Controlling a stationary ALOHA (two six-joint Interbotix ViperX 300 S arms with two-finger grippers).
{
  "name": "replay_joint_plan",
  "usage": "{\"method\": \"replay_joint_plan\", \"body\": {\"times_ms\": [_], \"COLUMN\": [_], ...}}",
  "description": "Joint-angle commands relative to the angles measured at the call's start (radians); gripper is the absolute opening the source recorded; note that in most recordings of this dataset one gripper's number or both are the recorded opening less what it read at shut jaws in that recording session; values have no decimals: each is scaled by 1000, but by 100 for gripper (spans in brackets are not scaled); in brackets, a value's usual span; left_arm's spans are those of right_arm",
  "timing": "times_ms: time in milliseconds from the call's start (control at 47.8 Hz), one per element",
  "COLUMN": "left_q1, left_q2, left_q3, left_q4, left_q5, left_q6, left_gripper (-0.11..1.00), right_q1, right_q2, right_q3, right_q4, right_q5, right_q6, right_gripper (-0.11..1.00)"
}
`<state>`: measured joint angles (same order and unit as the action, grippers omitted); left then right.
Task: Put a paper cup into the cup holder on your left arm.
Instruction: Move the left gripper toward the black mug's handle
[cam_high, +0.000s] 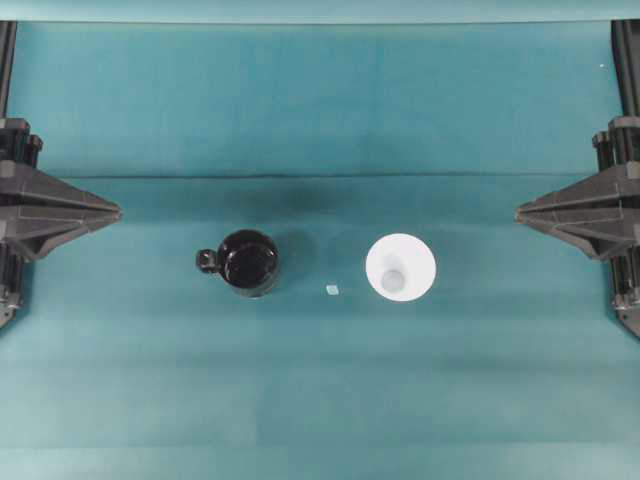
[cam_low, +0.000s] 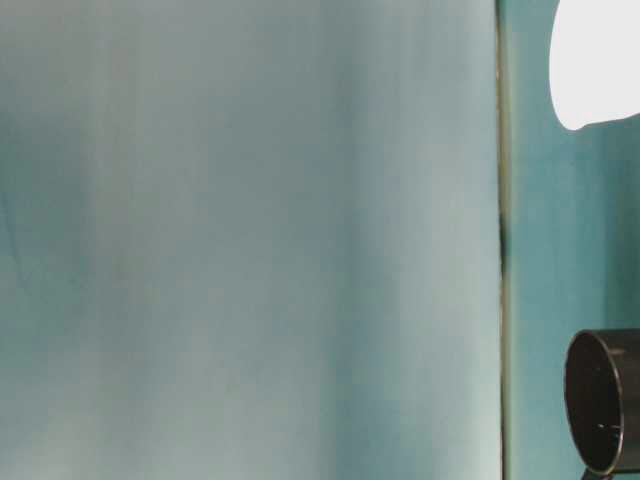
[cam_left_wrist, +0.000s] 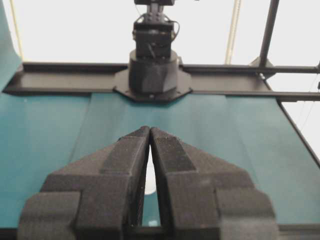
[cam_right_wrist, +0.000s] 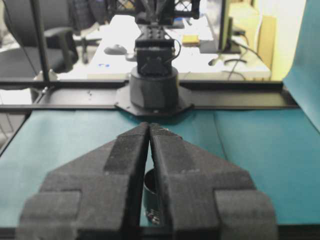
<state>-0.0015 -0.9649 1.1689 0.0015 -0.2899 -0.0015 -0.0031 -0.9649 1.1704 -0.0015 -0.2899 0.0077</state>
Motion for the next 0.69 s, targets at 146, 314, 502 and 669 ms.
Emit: {"method": "replay_joint_plan", "body": {"times_ms": [146,314,502,669], "left_q1": [-11,-11,-9,-9], "left_q2": [92,91,110,186], "left_q3": [-71,-86,-84,-89], "left_q4": [12,12,12,11], "left_q5": [34,135,270,413], "left_q6": [-57,-61,-72,-72], "left_gripper": [6,4,4,4], "right_q1": [6,6,6,3], "right_q2": [40,37,41,43], "right_q3": [-29,-64,-81,-98], "right_q4": [18,18,21,21], "right_q5": [115,287,419,520], "right_q6": [34,63,71,137], "right_gripper": [9,-1,-2,-2]}}
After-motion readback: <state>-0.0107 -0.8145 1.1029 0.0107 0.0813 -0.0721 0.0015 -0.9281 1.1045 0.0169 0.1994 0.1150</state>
